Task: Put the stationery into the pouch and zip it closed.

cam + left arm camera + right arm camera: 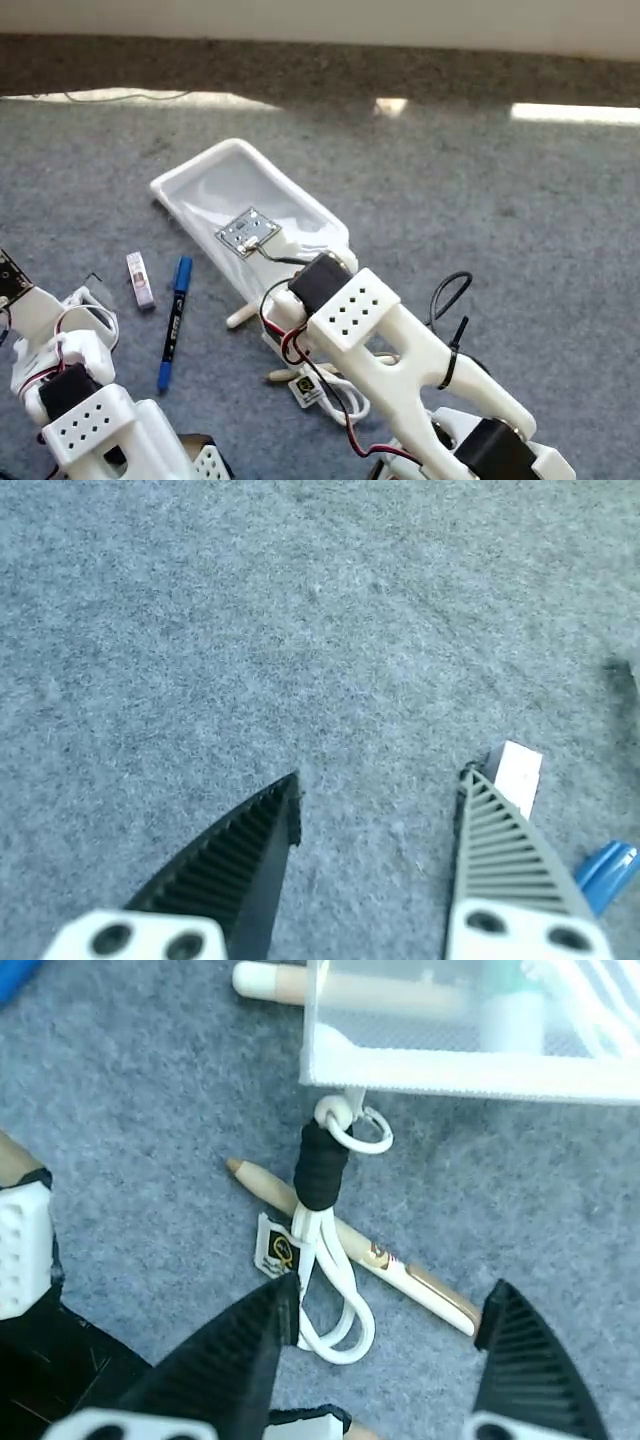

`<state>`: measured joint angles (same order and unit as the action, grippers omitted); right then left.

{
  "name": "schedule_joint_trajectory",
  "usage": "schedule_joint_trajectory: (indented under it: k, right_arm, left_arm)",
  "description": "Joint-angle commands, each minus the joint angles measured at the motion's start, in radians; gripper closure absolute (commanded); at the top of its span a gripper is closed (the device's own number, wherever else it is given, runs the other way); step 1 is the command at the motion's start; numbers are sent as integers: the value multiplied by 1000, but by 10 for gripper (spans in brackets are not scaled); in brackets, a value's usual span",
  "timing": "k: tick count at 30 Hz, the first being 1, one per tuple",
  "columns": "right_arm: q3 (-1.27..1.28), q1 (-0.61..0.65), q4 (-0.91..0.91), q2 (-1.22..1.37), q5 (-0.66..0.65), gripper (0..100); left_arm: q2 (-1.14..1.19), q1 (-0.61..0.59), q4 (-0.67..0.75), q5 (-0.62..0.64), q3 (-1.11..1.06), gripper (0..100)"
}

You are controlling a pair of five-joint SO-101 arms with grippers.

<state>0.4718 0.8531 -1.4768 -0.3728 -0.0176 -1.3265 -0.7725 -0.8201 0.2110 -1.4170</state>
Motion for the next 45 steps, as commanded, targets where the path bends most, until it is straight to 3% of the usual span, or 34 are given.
schedule_joint_trajectory:
  k: [1,6,14,26,45]
  right_arm:
    - [42,36,111,-27,48,812]
    - [116,128,217,-24,117,817]
    - [194,131,357,-22,117,820]
    - [99,42,366,236,121,821]
    - [65,27,414,252,123,875]
  left_arm:
    - [-10,13,15,9,21,758]
    - [-10,13,15,9,21,758]
    - [-10,13,15,9,21,758]
    - [-10,13,12,9,19,758]
    - [-10,13,11,9,19,758]
